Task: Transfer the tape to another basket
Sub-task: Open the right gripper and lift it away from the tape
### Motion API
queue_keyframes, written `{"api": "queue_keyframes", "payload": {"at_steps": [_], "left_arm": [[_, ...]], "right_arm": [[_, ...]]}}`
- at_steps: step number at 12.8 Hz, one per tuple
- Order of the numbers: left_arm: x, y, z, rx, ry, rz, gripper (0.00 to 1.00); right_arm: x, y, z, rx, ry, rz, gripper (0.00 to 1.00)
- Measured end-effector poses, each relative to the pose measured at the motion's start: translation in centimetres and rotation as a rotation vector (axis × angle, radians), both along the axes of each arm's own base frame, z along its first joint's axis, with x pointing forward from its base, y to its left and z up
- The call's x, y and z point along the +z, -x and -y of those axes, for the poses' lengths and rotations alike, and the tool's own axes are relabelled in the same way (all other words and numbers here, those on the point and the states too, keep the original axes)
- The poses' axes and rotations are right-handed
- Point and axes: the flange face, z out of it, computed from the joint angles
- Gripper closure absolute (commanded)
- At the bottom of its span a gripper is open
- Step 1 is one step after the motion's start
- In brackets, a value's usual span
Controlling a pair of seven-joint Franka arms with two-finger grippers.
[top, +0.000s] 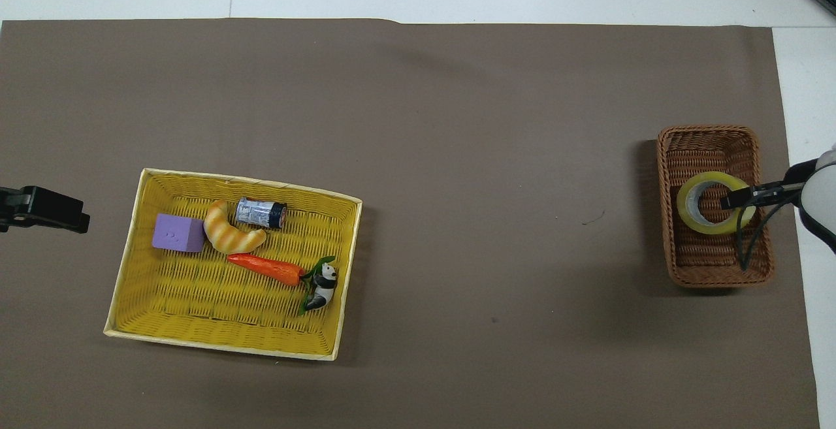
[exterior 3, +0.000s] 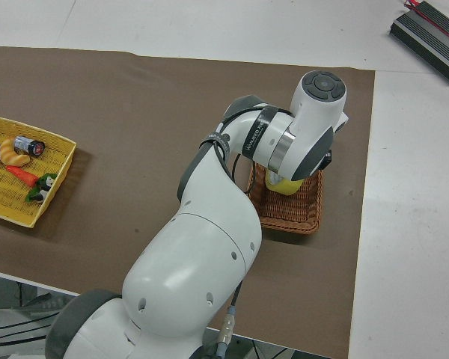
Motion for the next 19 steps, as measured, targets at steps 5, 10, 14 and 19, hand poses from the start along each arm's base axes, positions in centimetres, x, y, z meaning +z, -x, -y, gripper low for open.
{"api": "queue_keyframes", "payload": {"at_steps": [5, 10, 14, 19], "left_arm": [[0.0, 0.0, 0.0, 0.000, 0.000, 0.000, 0.00], [0.0, 0.0, 0.0, 0.000, 0.000, 0.000, 0.00], [0.0, 0.0, 0.0, 0.000, 0.000, 0.000, 0.00], [0.0, 0.0, 0.0, 0.000, 0.000, 0.000, 0.00]], "right_arm": [[0.5, -1.2, -1.8, 0.013, 0.012, 0.029, 0.00], [3.4, -3.5, -11.6, -0.101, 0.018, 0.024, 0.00], [6.3, -3.1, -22.1, -0.238, 0.086, 0.027, 0.00], [17.8, 0.0, -23.1, -0.294, 0.098, 0.046, 0.00]]}}
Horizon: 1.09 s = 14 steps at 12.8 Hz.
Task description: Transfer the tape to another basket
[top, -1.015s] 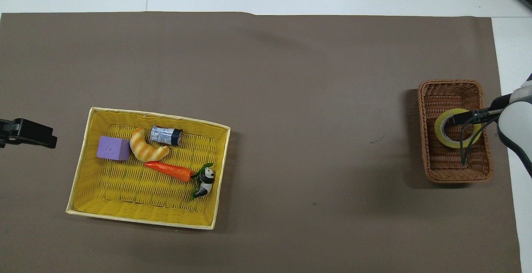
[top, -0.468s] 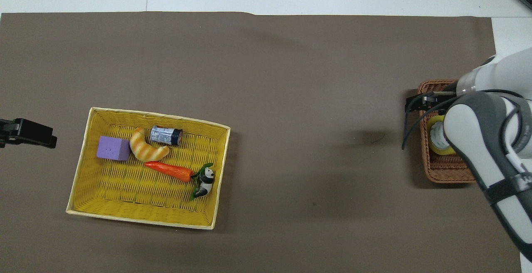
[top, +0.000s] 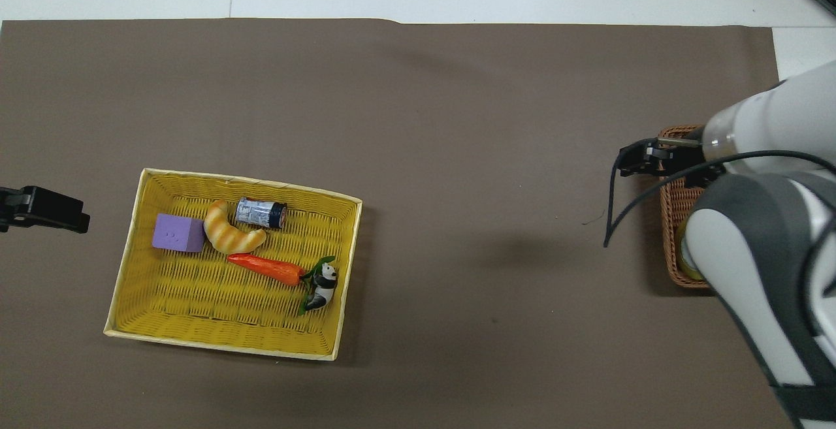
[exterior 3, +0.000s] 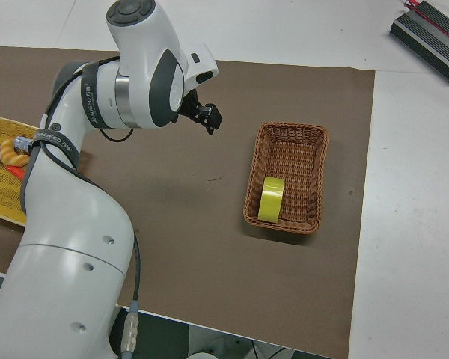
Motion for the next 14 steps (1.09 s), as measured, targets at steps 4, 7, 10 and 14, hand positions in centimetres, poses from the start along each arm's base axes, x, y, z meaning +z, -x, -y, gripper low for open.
{"api": "queue_keyframes", "payload": {"at_steps": [4, 7, 10, 14], "left_arm": [[0.0, 0.0, 0.0, 0.000, 0.000, 0.000, 0.00], [0.0, 0.0, 0.0, 0.000, 0.000, 0.000, 0.00], [0.0, 0.0, 0.0, 0.000, 0.000, 0.000, 0.00], [0.0, 0.0, 0.0, 0.000, 0.000, 0.000, 0.00]], "right_arm": [[8.6, 3.3, 2.5, -0.007, 0.001, -0.015, 0.00], [11.3, 4.5, 3.9, -0.030, 0.000, 0.005, 0.00], [11.3, 4.7, 4.5, -0.006, 0.000, -0.001, 0.00], [11.3, 4.6, 5.3, 0.095, 0.047, -0.002, 0.00]]}}
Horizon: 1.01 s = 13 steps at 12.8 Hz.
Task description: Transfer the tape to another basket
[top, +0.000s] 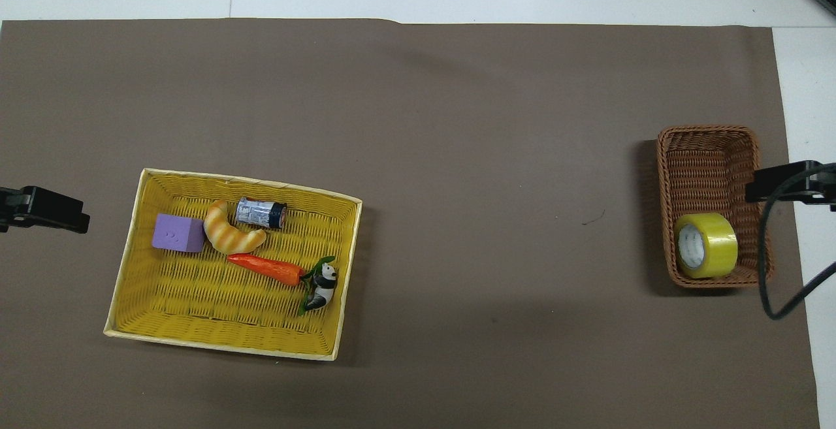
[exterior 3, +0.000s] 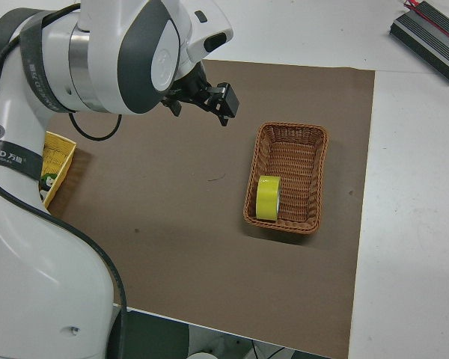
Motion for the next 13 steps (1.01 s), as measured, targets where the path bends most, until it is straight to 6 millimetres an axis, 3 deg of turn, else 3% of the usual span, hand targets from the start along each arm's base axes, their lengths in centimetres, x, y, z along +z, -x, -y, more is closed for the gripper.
{"api": "queue_keyframes", "payload": {"at_steps": [13], "left_arm": [[0.0, 0.0, 0.0, 0.000, 0.000, 0.000, 0.00]], "right_arm": [[-0.7, 0.0, 1.1, 0.047, 0.007, -0.019, 0.00]]}}
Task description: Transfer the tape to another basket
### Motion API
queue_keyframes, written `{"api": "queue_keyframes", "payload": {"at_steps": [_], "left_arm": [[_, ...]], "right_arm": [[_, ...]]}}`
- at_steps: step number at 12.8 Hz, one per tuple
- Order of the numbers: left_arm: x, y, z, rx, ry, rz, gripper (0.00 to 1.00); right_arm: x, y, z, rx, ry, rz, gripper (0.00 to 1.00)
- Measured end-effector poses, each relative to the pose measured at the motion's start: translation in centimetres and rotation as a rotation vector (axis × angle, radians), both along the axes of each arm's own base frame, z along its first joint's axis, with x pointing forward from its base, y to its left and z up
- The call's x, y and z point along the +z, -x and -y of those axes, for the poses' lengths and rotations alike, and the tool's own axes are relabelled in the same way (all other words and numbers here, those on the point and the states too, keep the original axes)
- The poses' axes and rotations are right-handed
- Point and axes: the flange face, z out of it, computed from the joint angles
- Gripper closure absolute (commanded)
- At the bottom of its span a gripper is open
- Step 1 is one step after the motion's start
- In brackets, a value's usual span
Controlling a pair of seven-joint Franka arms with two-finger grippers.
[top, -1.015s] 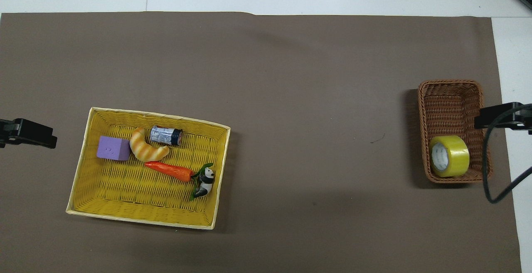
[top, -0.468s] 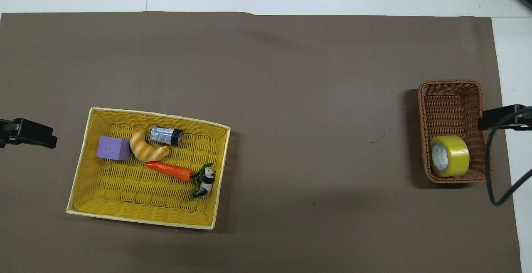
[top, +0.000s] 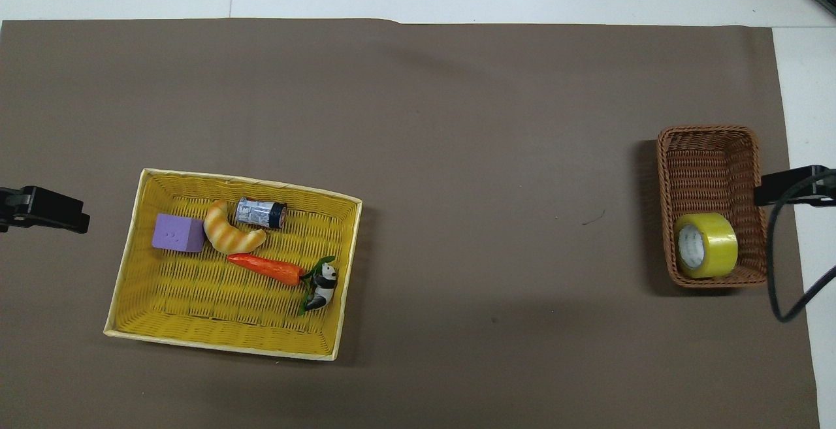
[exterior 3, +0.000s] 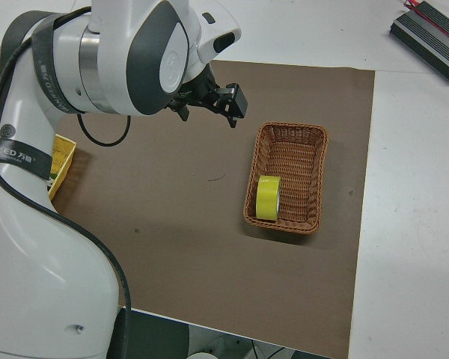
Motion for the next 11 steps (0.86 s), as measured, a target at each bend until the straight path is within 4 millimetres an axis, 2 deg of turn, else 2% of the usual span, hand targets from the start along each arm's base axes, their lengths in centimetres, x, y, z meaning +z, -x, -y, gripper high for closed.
{"api": "queue_keyframes", "payload": {"at_steps": [4, 11], "left_arm": [[0.00, 0.00, 0.00, 0.000, 0.000, 0.000, 0.00], [0.00, 0.00, 0.00, 0.000, 0.000, 0.000, 0.00]], "right_arm": [[-0.03, 0.04, 0.74, -0.010, 0.000, -0.001, 0.00], [-0.19, 0.19, 0.77, -0.010, 0.000, -0.005, 0.00]]}}
